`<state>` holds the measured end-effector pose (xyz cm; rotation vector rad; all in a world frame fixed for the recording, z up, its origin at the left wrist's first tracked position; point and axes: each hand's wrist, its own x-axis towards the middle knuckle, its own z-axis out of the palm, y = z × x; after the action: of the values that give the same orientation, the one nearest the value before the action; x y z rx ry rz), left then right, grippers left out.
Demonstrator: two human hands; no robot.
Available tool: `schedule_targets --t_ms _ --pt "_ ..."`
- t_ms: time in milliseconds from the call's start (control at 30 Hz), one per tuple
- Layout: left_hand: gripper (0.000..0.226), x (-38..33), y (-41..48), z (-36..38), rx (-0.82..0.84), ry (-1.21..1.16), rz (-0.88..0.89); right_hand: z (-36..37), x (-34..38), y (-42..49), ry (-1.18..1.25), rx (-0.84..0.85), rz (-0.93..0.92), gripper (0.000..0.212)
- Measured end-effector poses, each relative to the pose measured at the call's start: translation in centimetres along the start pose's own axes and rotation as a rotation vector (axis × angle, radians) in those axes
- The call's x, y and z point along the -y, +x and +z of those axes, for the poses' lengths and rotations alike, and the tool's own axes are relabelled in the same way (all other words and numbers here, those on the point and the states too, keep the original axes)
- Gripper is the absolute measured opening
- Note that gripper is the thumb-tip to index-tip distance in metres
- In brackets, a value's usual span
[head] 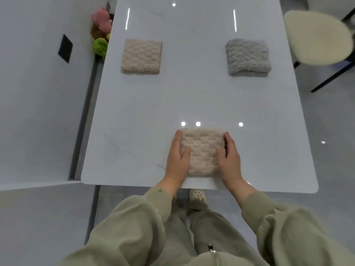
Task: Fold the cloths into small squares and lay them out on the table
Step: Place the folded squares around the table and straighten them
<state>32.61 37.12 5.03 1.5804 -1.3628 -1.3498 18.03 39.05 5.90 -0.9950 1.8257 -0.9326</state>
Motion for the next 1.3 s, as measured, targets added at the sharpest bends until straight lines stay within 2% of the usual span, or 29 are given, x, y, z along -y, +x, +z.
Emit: schedule_targets --t_ms 233,333,433,600,700,800,900,1000,1167,1300 --pt "0.063 0.4 -0.5 0.7 0.029 0.126 0.080 1.3 0.8 -0.5 -0.019 0.034 -0.008 0.056" --pt "0.058 0.6 -0.5 0.5 -0.043 0.131 0.077 1.0 1.1 -0.4 -0.015 -0.001 0.010 0.064" --pt "0.054 0.7 -0.6 0.5 -0.056 0.150 0.072 0.6 0.7 -0.4 -0.008 -0.031 0.036 0.057" --pt "0.061 0.6 -0.8 0.5 -0.023 0.266 0.089 0.8 0.9 -0.7 -0.087 0.009 0.022 0.057" --pt "0.061 0.5 -0.5 -1.0 -0.001 0.535 0.109 -0.1 1.4 -0.2 -0.220 0.024 -0.082 0.058" --pt "0.060 0.5 -0.3 -3.2 0.071 0.892 0.124 -0.6 2.4 0.4 -0.459 0.116 -0.226 0.057" --pt "0.067 0.2 -0.7 -5.2 0.055 1.085 0.186 0.4 3.8 0.7 -0.703 0.177 -0.357 0.059" --pt "0.068 0.0 -1.2 -7.0 -0.018 1.177 0.170 2.4 5.0 0.4 -0.832 0.241 -0.468 0.060" --pt "0.069 0.1 -3.4 -10.9 -0.133 1.232 -0.039 7.7 6.8 -0.9 -0.976 0.404 -0.618 0.062" --pt "0.068 1.4 -5.3 -15.4 -0.169 1.227 -0.119 12.4 8.6 -2.7 -1.028 0.480 -0.681 0.061"
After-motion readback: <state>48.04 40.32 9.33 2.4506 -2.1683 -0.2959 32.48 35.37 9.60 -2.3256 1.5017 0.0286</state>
